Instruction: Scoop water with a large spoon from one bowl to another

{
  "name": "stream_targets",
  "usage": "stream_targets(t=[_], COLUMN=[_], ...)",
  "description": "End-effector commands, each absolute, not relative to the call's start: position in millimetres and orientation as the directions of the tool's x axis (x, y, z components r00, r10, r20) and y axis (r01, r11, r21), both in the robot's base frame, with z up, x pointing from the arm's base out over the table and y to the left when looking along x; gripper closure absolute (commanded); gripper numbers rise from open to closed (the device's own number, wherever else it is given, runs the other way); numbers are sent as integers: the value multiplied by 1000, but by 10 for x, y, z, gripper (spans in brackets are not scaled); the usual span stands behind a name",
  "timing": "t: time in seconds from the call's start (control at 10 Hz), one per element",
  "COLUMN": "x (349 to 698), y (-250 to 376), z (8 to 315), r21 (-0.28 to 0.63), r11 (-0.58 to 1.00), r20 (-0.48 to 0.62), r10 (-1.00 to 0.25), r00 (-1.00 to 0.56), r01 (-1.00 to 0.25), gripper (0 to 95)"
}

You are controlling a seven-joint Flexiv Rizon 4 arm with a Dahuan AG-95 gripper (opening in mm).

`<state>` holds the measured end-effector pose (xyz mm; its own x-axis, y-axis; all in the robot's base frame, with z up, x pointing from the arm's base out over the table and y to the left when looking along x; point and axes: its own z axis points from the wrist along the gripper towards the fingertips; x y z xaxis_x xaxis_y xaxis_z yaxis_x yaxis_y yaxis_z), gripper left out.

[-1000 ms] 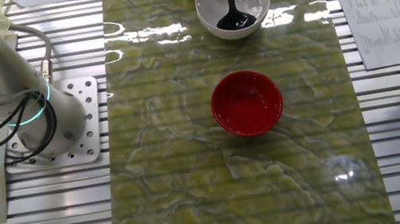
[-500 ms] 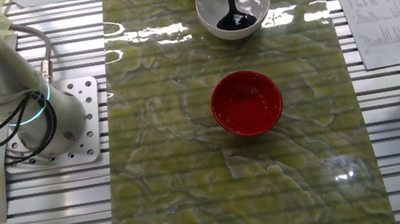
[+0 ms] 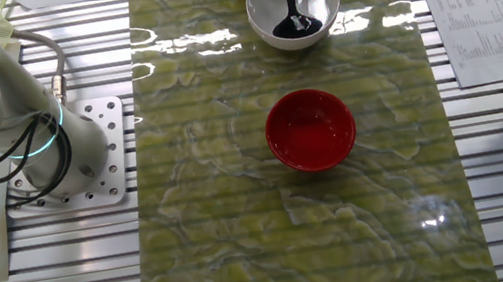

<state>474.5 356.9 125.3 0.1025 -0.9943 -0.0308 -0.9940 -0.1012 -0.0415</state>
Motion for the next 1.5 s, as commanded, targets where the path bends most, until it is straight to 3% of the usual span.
stream_targets(t=[0.1,0.5,1.5], x=[4730,4730,4727], y=[3556,3556,3472], z=[1264,1264,1199], r21=[-39,-37,-53], r11=[-126,-176,-130], r20=[-35,2,4], r10=[-991,-984,-992], r00=[127,176,130], r01=[-991,-984,-990], gripper=[570,570,570])
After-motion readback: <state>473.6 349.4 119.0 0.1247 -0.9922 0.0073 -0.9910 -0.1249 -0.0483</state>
